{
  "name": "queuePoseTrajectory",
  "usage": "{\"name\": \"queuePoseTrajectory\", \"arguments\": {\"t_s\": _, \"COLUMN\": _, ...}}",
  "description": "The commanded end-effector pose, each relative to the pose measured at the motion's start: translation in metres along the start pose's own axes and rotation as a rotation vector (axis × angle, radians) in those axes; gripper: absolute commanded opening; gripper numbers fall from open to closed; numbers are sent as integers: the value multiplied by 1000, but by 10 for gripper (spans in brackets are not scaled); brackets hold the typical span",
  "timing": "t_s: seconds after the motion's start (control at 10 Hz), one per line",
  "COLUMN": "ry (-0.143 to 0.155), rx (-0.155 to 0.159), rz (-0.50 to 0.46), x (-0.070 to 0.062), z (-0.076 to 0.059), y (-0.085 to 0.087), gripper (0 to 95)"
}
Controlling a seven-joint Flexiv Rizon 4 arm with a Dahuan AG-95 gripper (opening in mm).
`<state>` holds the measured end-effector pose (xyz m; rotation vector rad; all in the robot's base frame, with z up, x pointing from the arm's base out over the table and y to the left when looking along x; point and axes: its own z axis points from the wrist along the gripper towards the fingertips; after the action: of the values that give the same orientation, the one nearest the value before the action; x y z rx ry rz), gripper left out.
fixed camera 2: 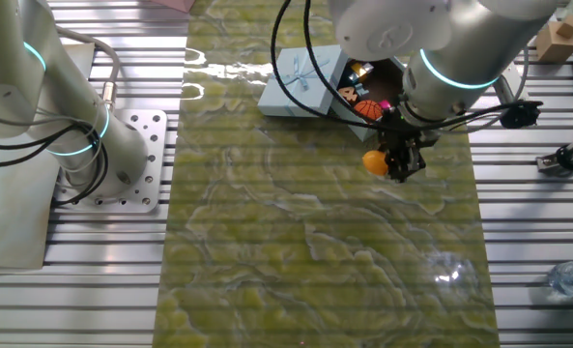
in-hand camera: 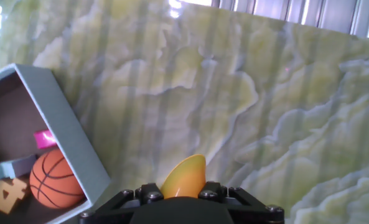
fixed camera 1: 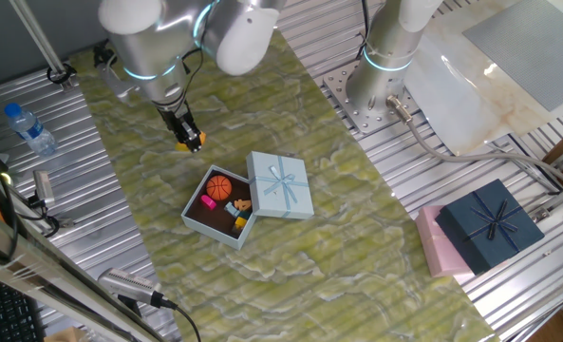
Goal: Take everything out of the gift box
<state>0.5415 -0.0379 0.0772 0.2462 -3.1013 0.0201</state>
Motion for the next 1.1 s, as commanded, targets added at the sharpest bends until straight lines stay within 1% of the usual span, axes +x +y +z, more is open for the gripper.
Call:
{"name": "queuePoseTrajectory", "arguments": {"t_s": 0.1, "ry": -5, "rx": -3, "rz": 10, "x": -1, "z": 0, "y": 1, "gripper": 0}}
{"name": "queuePoseTrajectory", "arguments": {"t_s": 0.4, "ry": -6, "rx": -6, "rz": 14, "x": -2, "z": 3, "y": 2, "gripper": 0}}
{"name": "queuePoseTrajectory", "arguments": {"t_s": 0.5, "ry": -7, "rx": -6, "rz": 10, "x": -2, "z": 4, "y": 2, "gripper": 190}}
{"name": "queuePoseTrajectory", "arguments": {"t_s": 0.9, "ry": -10, "rx": -16, "rz": 3, "x": -2, "z": 4, "y": 1, "gripper": 190}}
{"name": "queuePoseTrajectory", "arguments": {"t_s": 1.1, "ry": -15, "rx": -39, "rz": -2, "x": -2, "z": 4, "y": 1, "gripper": 190}}
